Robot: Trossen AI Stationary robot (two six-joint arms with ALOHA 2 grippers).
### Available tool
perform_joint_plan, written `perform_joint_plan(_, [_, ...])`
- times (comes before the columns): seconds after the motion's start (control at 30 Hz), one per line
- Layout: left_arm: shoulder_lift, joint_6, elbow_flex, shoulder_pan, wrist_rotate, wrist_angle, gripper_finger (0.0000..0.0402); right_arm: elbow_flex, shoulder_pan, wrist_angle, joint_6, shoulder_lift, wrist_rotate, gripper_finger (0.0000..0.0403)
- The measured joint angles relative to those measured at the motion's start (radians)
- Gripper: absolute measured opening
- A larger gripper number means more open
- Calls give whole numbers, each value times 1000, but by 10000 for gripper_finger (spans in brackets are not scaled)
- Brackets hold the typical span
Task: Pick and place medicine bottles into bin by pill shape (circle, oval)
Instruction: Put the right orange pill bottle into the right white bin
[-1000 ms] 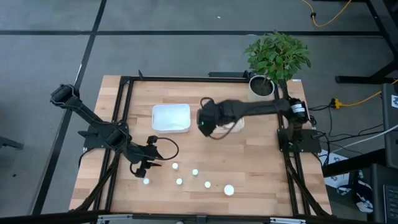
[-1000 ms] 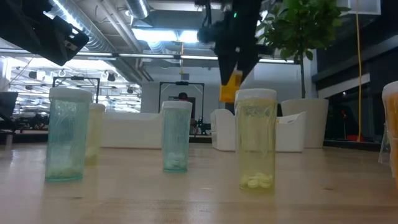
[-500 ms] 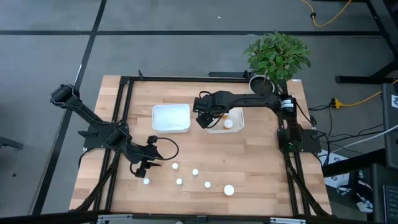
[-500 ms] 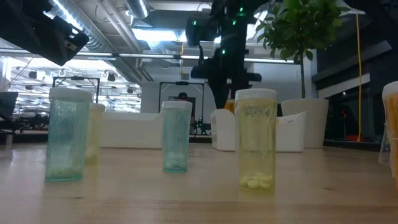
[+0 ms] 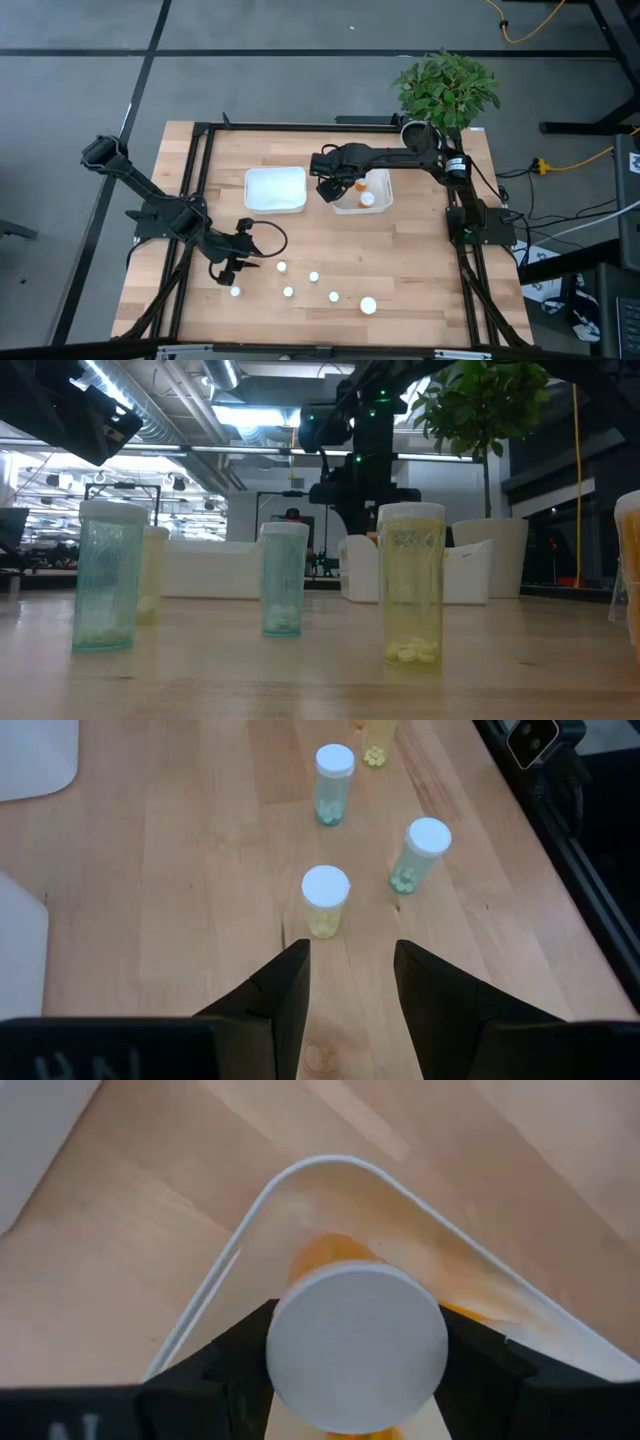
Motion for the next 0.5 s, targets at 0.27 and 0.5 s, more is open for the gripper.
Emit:
perform_joint_plan(0.27, [0,-1,0,0,0,0,141,0,1,-1,2,0,0,260])
perform_joint_plan(0.5, [0,-1,0,0,0,0,141,16,1,-27,-2,0,-14,263])
